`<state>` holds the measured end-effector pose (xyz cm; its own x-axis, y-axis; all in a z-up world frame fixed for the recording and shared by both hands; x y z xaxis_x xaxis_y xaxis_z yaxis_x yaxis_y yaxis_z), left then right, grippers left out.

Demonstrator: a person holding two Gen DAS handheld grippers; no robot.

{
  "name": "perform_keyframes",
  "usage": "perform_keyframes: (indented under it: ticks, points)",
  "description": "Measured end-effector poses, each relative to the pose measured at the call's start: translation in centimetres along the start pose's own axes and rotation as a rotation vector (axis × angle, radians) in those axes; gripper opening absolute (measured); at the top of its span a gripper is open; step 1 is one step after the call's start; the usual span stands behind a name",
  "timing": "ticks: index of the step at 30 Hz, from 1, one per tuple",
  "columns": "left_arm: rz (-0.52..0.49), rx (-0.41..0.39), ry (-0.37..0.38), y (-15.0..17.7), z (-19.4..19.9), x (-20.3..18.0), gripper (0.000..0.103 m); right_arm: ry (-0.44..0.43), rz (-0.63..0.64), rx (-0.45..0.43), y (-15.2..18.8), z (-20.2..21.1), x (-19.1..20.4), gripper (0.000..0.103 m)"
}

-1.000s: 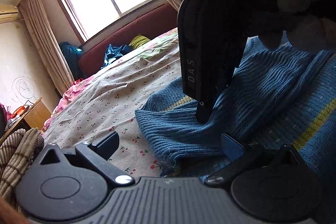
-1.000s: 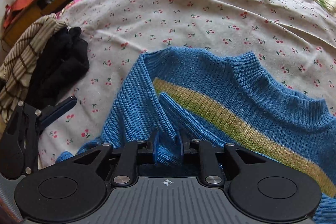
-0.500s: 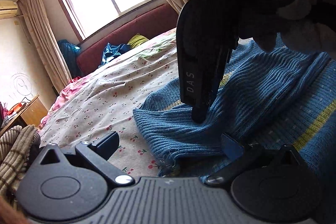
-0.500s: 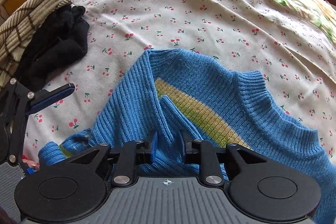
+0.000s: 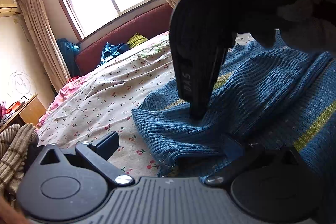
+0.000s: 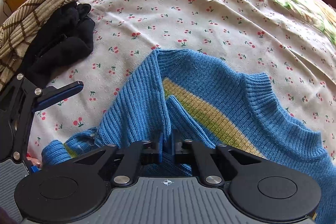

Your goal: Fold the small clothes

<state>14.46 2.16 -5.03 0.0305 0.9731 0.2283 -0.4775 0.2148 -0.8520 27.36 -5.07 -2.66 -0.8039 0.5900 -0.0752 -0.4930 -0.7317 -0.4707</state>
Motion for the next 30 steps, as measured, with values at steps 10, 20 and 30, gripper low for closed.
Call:
perform_keyframes:
  ticks: [10,20,30]
  points:
    - [0.002,0.003,0.001,0.2,-0.2,-0.1,0.103,0.097,-0.112,-0.074,-2.8,0.0,-3.0,0.012]
    - [-0.007,-0.014,-0.012,0.2,0.0,-0.5,0.103,0.188,-0.441,-0.279,7.6,10.1,-6.8,0.014]
    - [-0.077,-0.052,-0.075,0.4,0.5,-1.8,0.103,0.16,-0.675,-0.171,18.5,9.5,-6.1,0.014]
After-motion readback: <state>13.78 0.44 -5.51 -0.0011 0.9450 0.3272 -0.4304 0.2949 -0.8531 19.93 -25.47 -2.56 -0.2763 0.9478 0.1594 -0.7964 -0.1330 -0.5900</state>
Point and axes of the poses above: each gripper's, at about its wrist camera, not at the fingertips, and z roughly against the way its jaws point, x to its left, y to its underside, the point moved 1 cm from there along -z, roughly the way its jaws point, and after that the axes turned 12 degrees about z, right-handed, at the moved point
